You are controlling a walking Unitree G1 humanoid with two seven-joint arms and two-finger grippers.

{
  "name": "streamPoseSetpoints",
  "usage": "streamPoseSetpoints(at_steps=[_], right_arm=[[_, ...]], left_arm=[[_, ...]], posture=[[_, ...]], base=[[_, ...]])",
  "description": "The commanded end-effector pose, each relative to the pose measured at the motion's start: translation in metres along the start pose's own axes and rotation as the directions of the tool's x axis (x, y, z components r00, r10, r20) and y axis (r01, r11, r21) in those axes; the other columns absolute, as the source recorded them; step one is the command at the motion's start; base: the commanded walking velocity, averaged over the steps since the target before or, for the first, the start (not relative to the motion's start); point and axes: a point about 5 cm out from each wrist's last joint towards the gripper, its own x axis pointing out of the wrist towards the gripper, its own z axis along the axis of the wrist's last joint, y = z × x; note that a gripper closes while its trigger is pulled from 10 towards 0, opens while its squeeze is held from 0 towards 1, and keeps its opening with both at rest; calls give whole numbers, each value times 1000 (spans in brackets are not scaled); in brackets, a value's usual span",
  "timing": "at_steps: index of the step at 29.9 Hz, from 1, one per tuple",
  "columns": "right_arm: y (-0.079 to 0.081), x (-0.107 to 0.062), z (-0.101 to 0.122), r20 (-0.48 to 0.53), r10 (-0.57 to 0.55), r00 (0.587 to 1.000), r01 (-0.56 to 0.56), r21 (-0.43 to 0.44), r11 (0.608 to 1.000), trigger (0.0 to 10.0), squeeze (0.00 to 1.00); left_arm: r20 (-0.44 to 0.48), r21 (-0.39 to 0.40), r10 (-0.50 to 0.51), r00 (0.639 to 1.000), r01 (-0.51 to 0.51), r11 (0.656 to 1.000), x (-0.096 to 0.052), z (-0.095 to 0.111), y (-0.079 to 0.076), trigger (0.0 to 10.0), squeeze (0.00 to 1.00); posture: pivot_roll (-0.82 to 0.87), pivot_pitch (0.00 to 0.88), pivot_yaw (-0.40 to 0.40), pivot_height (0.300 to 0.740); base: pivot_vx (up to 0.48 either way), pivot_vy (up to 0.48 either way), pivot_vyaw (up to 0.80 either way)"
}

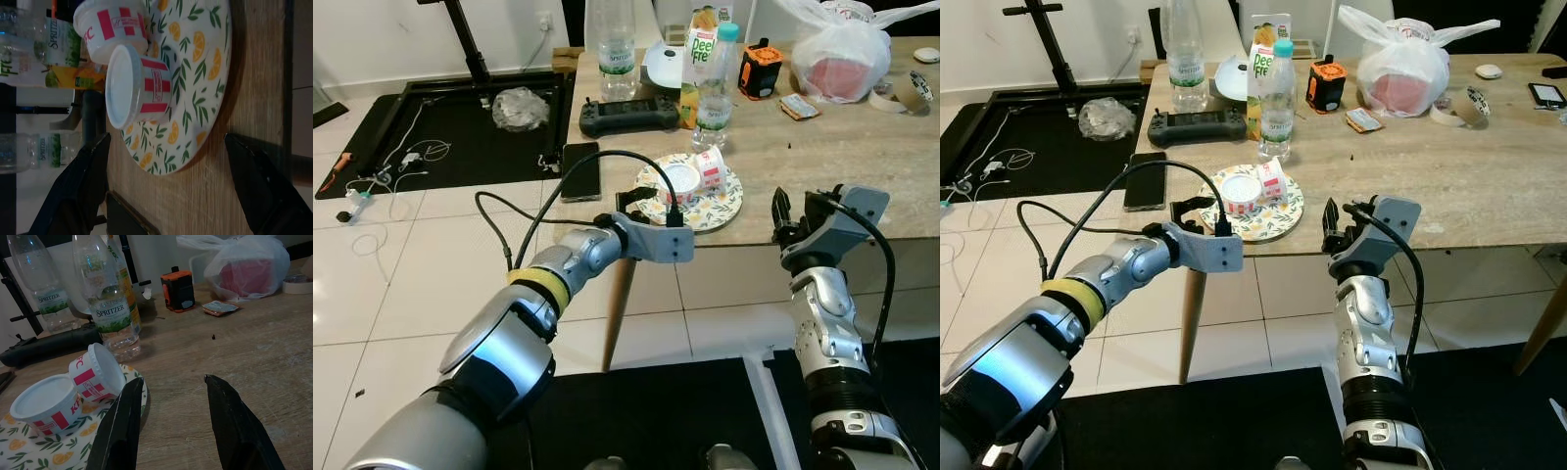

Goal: Restocking fridge

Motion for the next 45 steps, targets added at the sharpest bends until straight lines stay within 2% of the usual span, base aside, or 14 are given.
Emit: streamPoseSetpoints(at_steps=[1,12,13,14,16,17,20,24,31,32,33,34,42,45], right_arm=[[-1,-3,-2,-8,0,1000,0,-4,1000,10000,0],[2,-3,-3,-10,0,1000,0,-3,1000,10000,0],[1,-3,-2,-8,-1,1000,1,-3,1000,10000,0],[1,-3,-2,-7,-2,1000,2,-3,1000,10000,0],[1,-3,-2,-7,-2,1000,2,-3,1000,10000,0],[0,-4,-2,-7,-5,1000,5,-4,1000,10000,0],[-1,-5,-2,-7,-7,1000,7,-4,1000,10000,0],[-1,-5,-3,-7,-12,1000,12,-1,1000,10000,0],[0,-4,-2,-6,-11,1000,11,2,1000,10000,0],[0,-4,-2,-6,-11,1000,11,2,1000,10000,0],[0,-4,-2,-6,-12,1000,12,2,1000,10000,0],[0,-4,-2,-6,-12,1000,12,2,1000,10000,0],[0,-4,-2,-7,-13,1000,13,2,1000,10000,0],[0,-3,-1,-4,-11,1000,11,3,1000,10000,0]], left_arm=[[8,23,-24,1000,23,999,3,5,-4,10000,0],[46,34,-22,999,21,999,10,22,-5,10000,0],[27,37,-16,1000,15,999,11,21,-6,5922,0],[9,39,-9,1000,9,999,11,20,-7,4667,0],[9,39,-9,1000,9,999,11,20,-7,4667,0],[-15,38,-1,1000,1,999,11,17,-7,157,0],[-34,35,4,999,-2,999,11,15,-8,0,0],[-54,16,14,998,-13,1000,11,12,-7,0,0],[-23,28,41,999,-41,999,11,15,-2,0,0],[-19,31,45,999,-45,999,11,16,-1,2078,0],[-16,32,48,999,-47,998,11,16,0,2078,0],[-10,32,48,999,-47,998,11,16,1,10000,0],[19,49,79,997,-79,996,12,20,9,10000,0],[52,131,87,995,-93,987,10,20,13,10000,0]], posture=[[36,142,46,740],[30,144,48,740],[27,144,49,740],[26,144,50,740],[26,144,50,740],[25,144,51,740],[25,145,52,740],[26,144,56,740],[29,143,55,740],[29,143,55,740],[29,143,55,740],[32,143,55,740],[36,140,53,740],[38,136,52,740]], base=[[0,0,0],[0,0,0],[0,0,0],[0,0,0],[0,0,0],[0,0,0],[0,0,0],[0,0,0],[0,0,0],[0,0,0],[0,0,0],[0,0,0],[0,0,0],[0,0,0]])
